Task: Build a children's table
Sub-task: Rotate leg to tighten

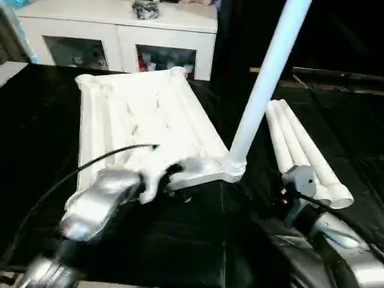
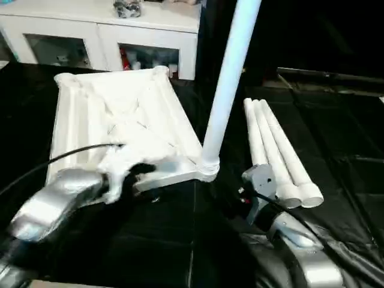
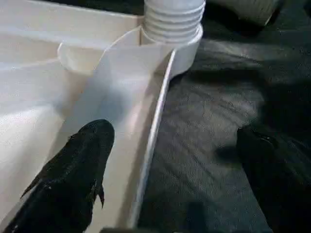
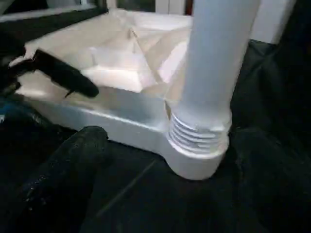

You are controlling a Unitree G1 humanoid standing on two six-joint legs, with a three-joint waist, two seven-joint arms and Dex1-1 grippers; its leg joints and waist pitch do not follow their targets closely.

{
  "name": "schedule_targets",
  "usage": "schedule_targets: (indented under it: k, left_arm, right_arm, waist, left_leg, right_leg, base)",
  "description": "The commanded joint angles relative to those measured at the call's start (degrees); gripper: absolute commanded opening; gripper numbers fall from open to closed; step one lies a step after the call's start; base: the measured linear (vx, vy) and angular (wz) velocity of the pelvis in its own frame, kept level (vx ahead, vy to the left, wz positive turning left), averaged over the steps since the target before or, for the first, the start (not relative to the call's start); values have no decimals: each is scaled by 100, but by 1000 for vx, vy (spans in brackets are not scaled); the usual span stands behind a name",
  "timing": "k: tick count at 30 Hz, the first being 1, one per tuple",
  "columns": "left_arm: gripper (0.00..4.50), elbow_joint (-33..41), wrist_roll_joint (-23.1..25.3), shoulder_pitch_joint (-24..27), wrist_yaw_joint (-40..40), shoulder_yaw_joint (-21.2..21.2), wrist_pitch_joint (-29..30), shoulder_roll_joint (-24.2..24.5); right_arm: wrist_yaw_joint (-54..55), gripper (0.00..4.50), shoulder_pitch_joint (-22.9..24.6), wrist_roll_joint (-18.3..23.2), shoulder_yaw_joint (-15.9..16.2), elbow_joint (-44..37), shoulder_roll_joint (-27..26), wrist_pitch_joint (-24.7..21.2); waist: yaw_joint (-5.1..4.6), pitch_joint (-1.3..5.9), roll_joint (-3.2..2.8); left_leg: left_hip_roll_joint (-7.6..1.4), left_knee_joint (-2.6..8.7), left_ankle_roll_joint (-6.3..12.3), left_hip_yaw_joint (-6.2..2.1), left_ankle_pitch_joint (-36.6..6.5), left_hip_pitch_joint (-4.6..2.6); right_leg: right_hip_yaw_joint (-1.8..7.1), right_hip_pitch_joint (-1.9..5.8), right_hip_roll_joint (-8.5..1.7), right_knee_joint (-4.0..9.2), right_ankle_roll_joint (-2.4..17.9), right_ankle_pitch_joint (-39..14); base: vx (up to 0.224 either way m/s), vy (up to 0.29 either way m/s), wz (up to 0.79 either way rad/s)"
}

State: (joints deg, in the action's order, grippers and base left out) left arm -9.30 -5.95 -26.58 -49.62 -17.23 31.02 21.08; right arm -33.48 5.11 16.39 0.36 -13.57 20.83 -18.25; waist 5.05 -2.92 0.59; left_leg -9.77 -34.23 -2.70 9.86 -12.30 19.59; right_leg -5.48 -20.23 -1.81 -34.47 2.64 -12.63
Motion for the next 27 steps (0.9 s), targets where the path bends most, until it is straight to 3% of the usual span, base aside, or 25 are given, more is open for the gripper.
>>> schedule_targets:
  k: [1, 4, 5, 7, 12, 18, 20, 24, 26, 27]
  left_arm:
    - [431, -541, 135, -293, 3, -96, -287, -126]
    - [404, -1090, 174, -588, -8, -143, -350, -218]
    - [404, -1282, 187, -698, 17, -149, -346, -255]
    - [383, -1503, 226, -816, 63, -164, -327, -297]
    - [351, -2065, 305, -1069, -15, -195, -509, -439]
    - [310, -2639, 335, -1326, -171, -212, -827, -587]
    - [274, -2762, 364, -1383, -210, -224, -942, -622]
    - [262, -3024, 408, -1482, -186, -218, -1155, -731]
    - [225, -3117, 424, -1525, -199, -221, -1204, -766]
    - [224, -3166, 438, -1550, -224, -228, -1259, -779]
  right_arm:
    - [91, 450, 73, -95, -81, -195, 173, -451]
    - [-24, 450, 119, -15, -38, -347, 399, -742]
    - [-99, 450, 135, -45, -8, -378, 475, -708]
    - [-164, 450, 168, -65, 32, -428, 556, -758]
    - [-203, 450, 235, -4, 57, -508, 651, -861]
    - [-130, 450, 238, 110, 27, -678, 659, -1163]
    - [-118, 450, 240, 92, 8, -704, 653, -1201]
    - [-53, 450, 284, 21, 3, -715, 675, -1223]
    - [-11, 450, 309, 77, -34, -753, 659, -1387]
    - [54, 450, 314, 43, -50, -758, 643, -1415]
  waist:
    - [-22, 302, -37]
    - [-38, 293, -48]
    - [-29, 300, -96]
    - [-44, 307, -76]
    - [-59, 324, -93]
    - [-22, 328, -101]
    - [-23, 328, -102]
    - [-22, 329, -111]
    - [-21, 331, -117]
    - [-15, 334, -145]
  left_leg:
    - [-418, 393, 278, -193, -555, 4]
    - [-391, 385, 333, -186, -570, 22]
    - [-397, 376, 329, -190, -566, 5]
    - [-389, 366, 384, -187, -503, 31]
    - [-403, 348, 512, -186, -355, 43]
    - [-427, 357, 495, -196, -430, 31]
    - [-440, 362, 492, -202, -416, 30]
    - [-443, 358, 476, -198, -419, 35]
    - [-444, 357, 465, -200, -430, 34]
    - [-450, 358, 472, -209, -402, 35]
  right_leg:
    - [456, 250, -761, 460, 701, -899]
    - [444, 259, -749, 519, 573, -1162]
    - [446, 247, -753, 515, 553, -1176]
    - [437, 251, -751, 526, 531, -1170]
    - [430, 231, -738, 501, 685, -837]
    - [428, 245, -767, 496, 734, -855]
    - [429, 242, -773, 490, 739, -819]
    - [434, 250, -789, 491, 794, -746]
    - [436, 260, -792, 488, 807, -719]
    - [435, 262, -791, 475, 831, -660]
  base:
    - [0, 0, 0]
    - [0, 0, 0]
    - [0, 0, 0]
    - [0, 0, 0]
    - [0, 0, 0]
    - [0, 0, 0]
    - [0, 0, 0]
    - [0, 0, 0]
    - [0, 0, 0]
    - [0, 0, 0]
